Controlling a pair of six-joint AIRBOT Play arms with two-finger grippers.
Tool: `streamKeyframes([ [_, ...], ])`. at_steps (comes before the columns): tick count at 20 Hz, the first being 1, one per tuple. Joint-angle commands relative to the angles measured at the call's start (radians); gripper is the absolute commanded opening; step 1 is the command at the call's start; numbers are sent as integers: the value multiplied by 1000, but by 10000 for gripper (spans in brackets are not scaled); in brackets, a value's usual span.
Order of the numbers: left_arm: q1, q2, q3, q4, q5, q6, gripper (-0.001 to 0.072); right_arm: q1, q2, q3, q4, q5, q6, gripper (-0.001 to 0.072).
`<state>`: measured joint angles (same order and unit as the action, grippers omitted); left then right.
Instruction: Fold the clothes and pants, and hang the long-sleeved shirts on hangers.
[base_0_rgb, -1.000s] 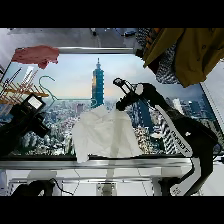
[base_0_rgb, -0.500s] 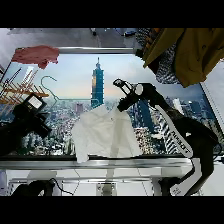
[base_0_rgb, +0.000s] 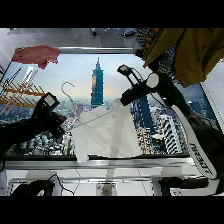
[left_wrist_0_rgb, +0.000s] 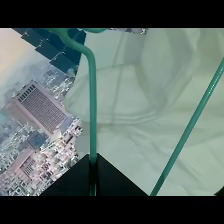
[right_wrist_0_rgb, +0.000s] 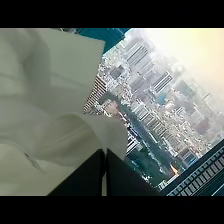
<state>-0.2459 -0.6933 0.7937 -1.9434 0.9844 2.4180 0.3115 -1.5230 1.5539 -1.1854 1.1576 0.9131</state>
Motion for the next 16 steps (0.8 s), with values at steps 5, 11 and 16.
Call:
streamKeyframes([
  [5,-56,-47,0,-15,35,-37,25,43,113,0,77,33,49,30],
  [11,-56,-59,0,163,-36,-205,25,159,123,0,-15,34,146,30],
  [16,-56,-43,1,216,-36,-287,25,163,146,0,-21,33,180,30],
])
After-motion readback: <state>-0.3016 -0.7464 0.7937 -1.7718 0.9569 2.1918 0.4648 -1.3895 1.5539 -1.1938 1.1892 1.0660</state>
